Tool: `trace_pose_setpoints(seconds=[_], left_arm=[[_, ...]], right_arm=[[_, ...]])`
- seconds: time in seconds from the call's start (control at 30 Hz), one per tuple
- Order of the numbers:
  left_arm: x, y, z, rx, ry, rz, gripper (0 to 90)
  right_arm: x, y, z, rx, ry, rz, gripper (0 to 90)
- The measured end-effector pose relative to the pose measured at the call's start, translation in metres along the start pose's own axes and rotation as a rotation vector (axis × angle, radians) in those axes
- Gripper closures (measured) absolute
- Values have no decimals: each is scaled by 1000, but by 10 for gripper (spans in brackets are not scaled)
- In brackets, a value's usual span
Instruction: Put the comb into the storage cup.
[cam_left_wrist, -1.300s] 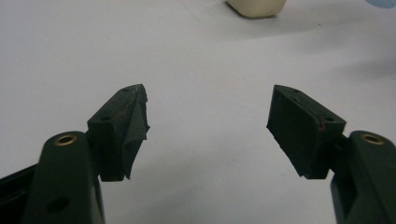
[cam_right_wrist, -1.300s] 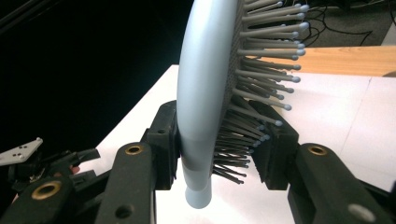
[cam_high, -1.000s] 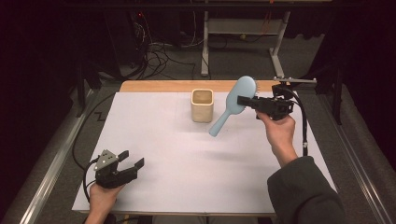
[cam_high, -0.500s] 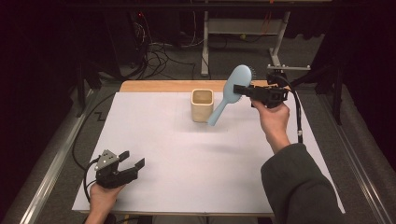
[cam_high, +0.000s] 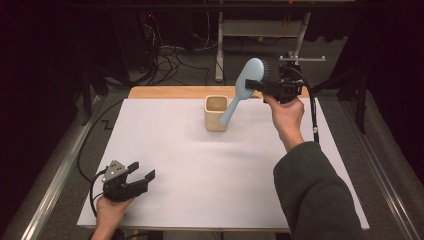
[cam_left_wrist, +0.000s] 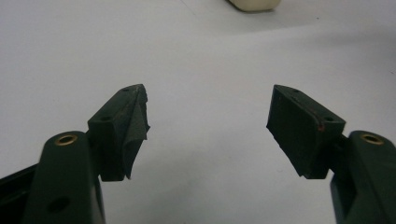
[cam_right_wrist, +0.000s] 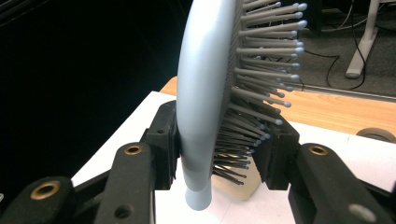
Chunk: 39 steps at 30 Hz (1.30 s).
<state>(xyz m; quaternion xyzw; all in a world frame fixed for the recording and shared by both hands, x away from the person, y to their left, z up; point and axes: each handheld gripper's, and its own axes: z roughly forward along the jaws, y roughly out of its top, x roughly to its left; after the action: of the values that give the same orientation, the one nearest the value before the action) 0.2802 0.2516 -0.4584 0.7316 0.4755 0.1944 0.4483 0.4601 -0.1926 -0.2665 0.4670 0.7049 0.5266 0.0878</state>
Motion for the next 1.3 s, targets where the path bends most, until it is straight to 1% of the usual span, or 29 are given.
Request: trace_pose_setpoints(seconds=[0.13,0.4,0.5,0.53,0.7,0.77,0.9,1.13,1.3], left_arm=[[0,0,0,-2,0,-3,297],[0,0,0,-3,-4,1,301],[-1,0,0,-5,-4,2,301],[-1,0,0,-5,-5,2,301],[-1,0,1,-7,-7,2,301],[-1,0,1,-8,-9,1,301],[-2,0,0,-11,-12,3,301],[-2,0,0,-9,-15,3,301],[-3,0,0,-8,-15,4,301]], right_arm=[[4,7,5,1,-5,-12,570],[10,20,12,-11,-13,-16,569],[11,23,14,-20,-26,-21,565],[13,24,16,-31,-48,-30,562],[16,28,18,-53,-58,-34,563],[16,30,21,-52,-66,-35,563],[16,31,24,-51,-78,-37,562],[16,31,31,-73,-105,-49,559],[15,30,36,-63,-120,-48,557]])
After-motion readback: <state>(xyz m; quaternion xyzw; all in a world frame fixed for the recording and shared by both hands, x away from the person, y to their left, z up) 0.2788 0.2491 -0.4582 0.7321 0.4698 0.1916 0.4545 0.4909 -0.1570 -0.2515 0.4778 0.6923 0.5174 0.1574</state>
